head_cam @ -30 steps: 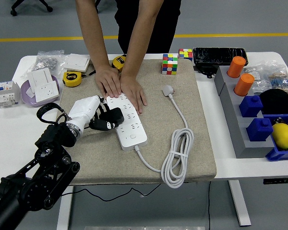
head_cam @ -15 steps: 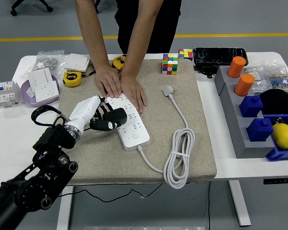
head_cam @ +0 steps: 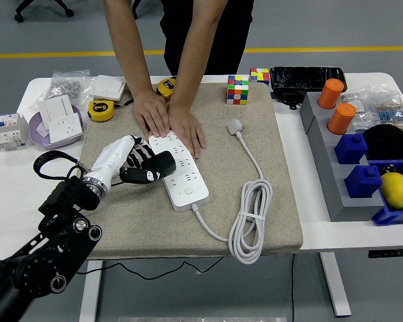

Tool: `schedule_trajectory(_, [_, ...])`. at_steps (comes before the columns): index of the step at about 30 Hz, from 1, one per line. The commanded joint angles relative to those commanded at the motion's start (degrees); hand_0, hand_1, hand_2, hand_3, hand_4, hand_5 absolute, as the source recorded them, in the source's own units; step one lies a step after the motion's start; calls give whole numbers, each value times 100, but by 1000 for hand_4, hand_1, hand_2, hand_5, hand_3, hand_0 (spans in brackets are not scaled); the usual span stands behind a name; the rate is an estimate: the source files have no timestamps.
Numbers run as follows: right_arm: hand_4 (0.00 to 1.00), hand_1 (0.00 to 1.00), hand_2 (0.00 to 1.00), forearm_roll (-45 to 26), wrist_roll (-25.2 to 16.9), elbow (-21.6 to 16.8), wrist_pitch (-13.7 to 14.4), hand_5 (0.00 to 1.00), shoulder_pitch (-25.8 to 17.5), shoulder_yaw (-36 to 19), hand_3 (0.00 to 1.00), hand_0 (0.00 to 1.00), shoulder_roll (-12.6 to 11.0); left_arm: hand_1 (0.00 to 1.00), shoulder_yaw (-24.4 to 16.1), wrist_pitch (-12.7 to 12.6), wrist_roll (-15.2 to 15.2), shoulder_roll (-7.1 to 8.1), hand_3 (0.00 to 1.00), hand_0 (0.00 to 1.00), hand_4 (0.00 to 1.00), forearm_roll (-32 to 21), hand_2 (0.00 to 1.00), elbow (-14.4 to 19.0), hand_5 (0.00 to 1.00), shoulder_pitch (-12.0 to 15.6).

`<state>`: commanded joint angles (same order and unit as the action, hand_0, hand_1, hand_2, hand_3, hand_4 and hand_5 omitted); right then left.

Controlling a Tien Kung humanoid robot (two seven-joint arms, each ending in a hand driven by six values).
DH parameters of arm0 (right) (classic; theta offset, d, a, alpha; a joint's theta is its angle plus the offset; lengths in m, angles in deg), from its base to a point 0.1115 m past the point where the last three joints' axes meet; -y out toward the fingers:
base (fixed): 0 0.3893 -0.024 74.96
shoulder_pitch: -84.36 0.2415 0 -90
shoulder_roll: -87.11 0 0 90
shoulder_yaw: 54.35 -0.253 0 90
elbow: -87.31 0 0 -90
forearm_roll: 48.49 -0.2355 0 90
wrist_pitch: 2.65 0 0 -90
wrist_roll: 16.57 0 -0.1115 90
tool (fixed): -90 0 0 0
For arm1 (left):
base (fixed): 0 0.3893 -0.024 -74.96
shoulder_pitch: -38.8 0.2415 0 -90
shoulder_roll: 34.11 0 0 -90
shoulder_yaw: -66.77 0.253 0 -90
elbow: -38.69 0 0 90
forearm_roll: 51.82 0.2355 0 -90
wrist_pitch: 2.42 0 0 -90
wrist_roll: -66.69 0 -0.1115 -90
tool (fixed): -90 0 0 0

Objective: Pick up the plug,place it near the board,insert it into the board,press the button

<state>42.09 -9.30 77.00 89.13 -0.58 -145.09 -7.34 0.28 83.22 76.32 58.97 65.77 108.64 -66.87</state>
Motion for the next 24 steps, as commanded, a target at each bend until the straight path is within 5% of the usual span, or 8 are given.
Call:
schedule_trajectory(8, [998, 732, 725, 30, 4, 0, -4, 910, -13, -24, 765, 861, 1, 396, 103, 48, 55, -50, 455, 383, 638, 100, 384, -87, 115, -59])
schedule_trajectory(9, [998, 732, 725, 29, 4, 0, -4, 910, -13, -23, 765, 860, 1, 538, 107, 56, 61, -54, 552, 407, 672, 104, 522, -95, 138, -64])
schedule_trajectory(14, [998, 732, 725, 15, -3, 0, -1, 910, 3, -3, 765, 860, -2, 538, 144, 167, 119, -84, 552, 407, 672, 125, 522, -173, 138, -113])
schedule_trajectory(15, [998, 733, 725, 9, -4, 0, -2, 910, 3, 3, 765, 861, -2, 709, 147, 172, 125, -86, 593, 513, 769, 134, 602, -175, 184, -116])
schedule_trajectory(24, [998, 732, 725, 35, 4, 0, -6, 911, -3, 5, 765, 860, -7, 718, 172, 160, 132, -111, 594, 535, 761, 164, 606, -225, 186, -142])
